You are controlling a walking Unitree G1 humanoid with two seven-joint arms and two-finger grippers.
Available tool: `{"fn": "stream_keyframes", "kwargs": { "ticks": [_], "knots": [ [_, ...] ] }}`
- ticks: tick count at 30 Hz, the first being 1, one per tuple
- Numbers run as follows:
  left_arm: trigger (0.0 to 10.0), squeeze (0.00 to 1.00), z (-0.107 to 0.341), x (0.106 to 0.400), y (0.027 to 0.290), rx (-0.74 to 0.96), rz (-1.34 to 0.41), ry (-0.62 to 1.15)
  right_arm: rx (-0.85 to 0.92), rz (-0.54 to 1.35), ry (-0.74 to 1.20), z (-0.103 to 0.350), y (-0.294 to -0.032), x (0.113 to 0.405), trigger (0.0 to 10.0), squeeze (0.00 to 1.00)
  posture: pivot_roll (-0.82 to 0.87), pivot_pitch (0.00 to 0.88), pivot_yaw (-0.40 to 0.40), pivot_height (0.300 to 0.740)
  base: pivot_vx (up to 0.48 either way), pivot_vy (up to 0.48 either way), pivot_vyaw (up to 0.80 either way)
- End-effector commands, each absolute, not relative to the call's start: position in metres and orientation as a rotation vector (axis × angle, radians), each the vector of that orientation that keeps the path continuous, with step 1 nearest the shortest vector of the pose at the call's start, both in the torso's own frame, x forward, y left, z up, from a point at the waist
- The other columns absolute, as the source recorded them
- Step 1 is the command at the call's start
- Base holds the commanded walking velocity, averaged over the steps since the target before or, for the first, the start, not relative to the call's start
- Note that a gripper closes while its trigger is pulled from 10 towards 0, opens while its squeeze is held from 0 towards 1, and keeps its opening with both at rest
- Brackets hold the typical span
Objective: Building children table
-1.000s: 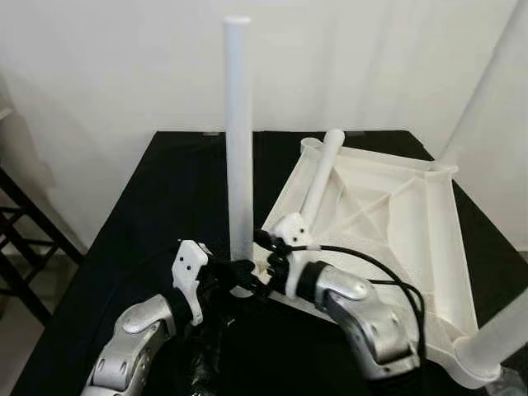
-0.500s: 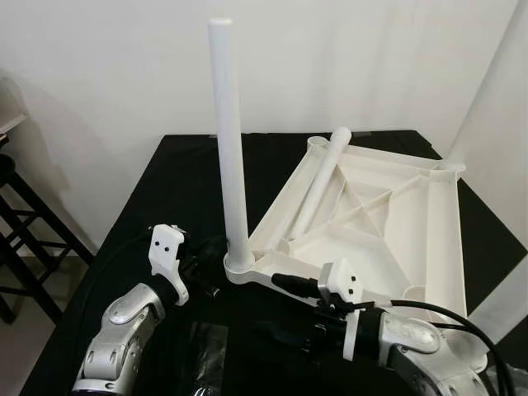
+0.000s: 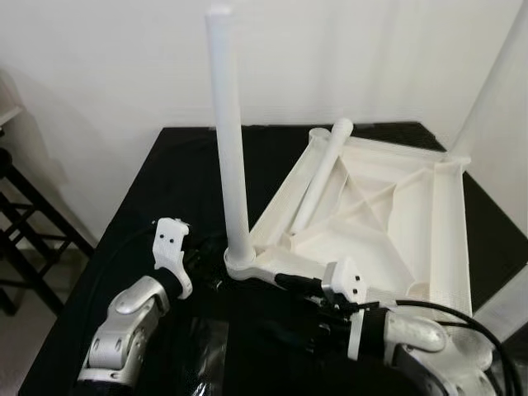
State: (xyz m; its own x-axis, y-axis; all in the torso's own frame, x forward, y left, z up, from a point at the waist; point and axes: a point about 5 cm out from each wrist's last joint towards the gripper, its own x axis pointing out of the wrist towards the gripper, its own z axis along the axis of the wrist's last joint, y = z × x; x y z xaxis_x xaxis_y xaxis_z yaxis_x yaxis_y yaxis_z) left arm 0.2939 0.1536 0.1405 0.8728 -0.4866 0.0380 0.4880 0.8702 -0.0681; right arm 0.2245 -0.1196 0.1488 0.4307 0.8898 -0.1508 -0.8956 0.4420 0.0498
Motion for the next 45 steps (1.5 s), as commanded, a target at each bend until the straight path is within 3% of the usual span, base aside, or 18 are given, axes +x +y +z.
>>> {"fn": "stream_keyframes", "kwargs": {
  "ticks": [1, 45],
  "knots": [
    [10.0, 0.00, 0.136, 0.292, 0.154, -0.091, -0.503, -0.013, -0.021, 1.128, 0.172, 0.146, -0.117, 0.222, 10.0, 0.00, -0.11, 0.019, 0.017, 0.740, 0.000, 0.000, 0.00],
    [10.0, 0.00, 0.140, 0.289, 0.150, -0.118, -0.565, -0.054, 0.019, 1.066, 0.170, 0.142, -0.111, 0.231, 10.0, 0.00, -0.10, 0.025, 0.010, 0.740, 0.000, 0.000, 0.00]
  ]
}}
